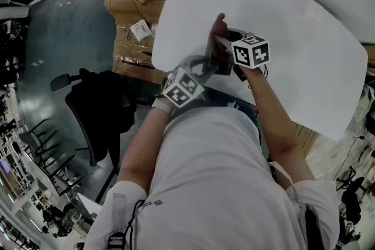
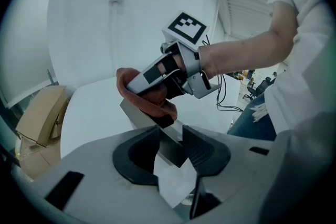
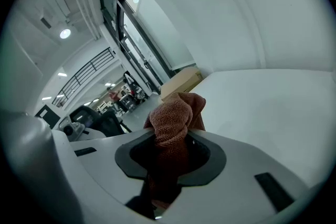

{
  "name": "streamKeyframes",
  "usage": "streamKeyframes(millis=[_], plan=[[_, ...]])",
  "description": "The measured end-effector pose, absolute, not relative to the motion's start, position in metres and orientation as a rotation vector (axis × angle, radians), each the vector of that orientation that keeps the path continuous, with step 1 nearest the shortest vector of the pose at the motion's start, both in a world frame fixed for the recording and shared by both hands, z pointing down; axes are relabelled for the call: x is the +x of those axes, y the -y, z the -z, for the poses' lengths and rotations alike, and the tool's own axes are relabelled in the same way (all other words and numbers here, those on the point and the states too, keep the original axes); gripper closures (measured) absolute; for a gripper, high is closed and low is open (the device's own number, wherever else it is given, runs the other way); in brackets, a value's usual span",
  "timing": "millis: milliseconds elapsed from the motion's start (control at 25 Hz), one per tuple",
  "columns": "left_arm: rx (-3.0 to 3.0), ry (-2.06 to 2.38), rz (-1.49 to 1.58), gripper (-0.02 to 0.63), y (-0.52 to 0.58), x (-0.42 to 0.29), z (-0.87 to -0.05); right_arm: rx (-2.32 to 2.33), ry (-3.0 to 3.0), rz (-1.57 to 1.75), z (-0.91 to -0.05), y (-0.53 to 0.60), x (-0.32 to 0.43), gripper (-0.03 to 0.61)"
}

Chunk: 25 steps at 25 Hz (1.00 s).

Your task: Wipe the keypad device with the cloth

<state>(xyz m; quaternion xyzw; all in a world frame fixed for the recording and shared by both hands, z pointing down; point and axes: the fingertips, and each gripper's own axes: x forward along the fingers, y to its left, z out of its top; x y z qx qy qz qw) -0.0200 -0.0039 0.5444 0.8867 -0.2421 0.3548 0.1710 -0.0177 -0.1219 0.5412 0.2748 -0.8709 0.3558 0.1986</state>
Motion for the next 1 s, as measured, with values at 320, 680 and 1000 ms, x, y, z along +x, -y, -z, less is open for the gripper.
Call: streamKeyframes(millis=[320,680,1000], plan=[[2.519,0.688,-0.997,0.476,0.004,-0.02,-0.545,0.849,2.473,-1.126,-0.547,0.124,-0.011,0.477],[2.519,0.689,-0.99,0.476,0.004,-0.021,-0.545,0.88,2.462,-1.177,-0.554,0.125,-0.001,0.477],[2.529,0.696,-0.976,0.475,0.007,-0.022,-0.544,0.962,2.344,-1.187,-0.593,0.124,0.039,0.477]])
